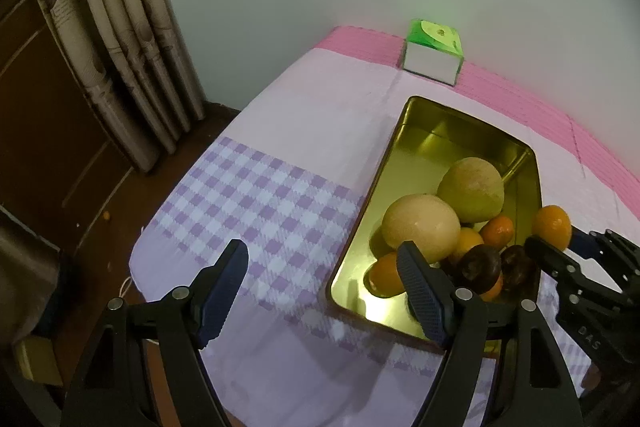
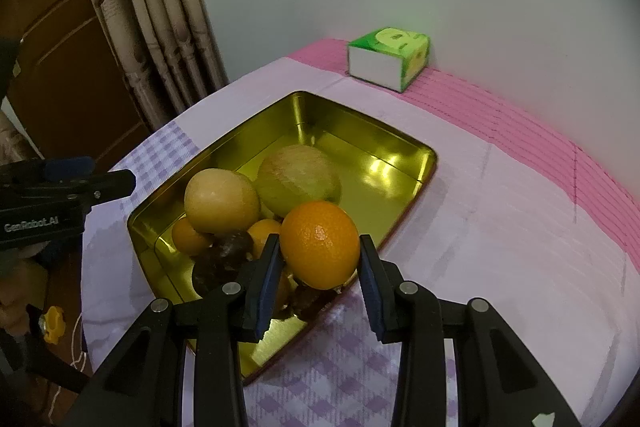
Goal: Organize fruits
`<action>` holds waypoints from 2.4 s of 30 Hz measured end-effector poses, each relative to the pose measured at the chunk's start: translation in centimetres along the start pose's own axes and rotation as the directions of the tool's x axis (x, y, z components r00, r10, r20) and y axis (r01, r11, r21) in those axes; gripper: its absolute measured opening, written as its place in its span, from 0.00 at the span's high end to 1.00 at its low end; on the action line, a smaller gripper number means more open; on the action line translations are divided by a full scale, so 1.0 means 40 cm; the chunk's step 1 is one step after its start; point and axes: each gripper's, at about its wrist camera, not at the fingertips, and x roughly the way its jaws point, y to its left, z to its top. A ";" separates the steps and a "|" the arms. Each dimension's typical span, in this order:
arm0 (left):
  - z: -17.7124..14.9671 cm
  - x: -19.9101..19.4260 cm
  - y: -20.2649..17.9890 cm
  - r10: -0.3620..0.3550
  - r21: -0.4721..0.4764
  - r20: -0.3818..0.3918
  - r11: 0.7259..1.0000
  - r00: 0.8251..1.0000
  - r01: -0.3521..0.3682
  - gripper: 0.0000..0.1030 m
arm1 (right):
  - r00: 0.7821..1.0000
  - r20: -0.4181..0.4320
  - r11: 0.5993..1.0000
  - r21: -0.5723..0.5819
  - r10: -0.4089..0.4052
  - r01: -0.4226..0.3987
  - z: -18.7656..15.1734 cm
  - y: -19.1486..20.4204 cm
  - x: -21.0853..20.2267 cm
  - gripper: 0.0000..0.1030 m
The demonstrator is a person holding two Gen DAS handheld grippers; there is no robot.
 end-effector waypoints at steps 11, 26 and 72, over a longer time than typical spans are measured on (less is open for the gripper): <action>-0.014 -0.004 0.024 0.019 -0.019 -0.016 1.000 1.000 -0.019 0.22 | 0.999 -0.038 0.999 -0.019 -0.027 0.026 0.010 0.018 0.065 0.66; -0.025 -0.008 0.034 0.022 -0.026 -0.032 0.999 0.999 -0.023 0.22 | 0.997 -0.057 0.997 -0.058 -0.054 0.050 0.032 0.045 0.121 0.67; -0.118 -0.070 -0.058 -0.004 0.137 0.008 0.990 1.000 0.003 0.21 | 0.981 -0.072 0.976 0.106 -0.181 0.188 -0.128 0.052 -0.067 0.02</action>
